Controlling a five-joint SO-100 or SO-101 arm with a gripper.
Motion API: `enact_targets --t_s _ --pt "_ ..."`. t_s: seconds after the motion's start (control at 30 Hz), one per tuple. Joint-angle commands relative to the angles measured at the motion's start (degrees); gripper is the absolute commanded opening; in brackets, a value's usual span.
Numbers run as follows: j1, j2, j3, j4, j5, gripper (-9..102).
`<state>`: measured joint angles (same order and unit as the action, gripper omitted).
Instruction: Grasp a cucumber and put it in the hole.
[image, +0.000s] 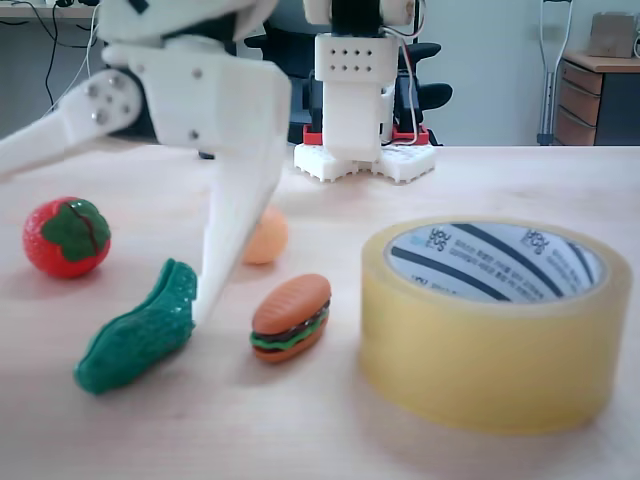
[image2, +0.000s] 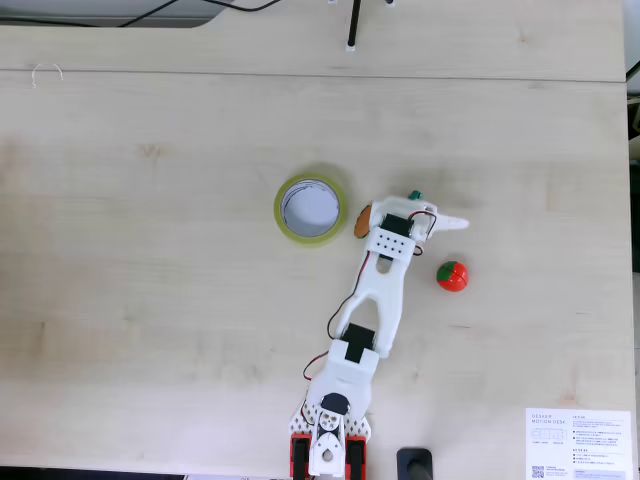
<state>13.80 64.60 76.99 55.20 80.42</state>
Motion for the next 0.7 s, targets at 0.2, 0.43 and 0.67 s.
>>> enact_targets --t_s 0.2,0.43,0.67 --pt "0.09 -0.88 -4.48 1.41 4.75 65" --pt "0.09 -2.55 -4.66 1.23 4.83 65" --pt "0.18 -4.13 -4.92 1.23 4.92 62"
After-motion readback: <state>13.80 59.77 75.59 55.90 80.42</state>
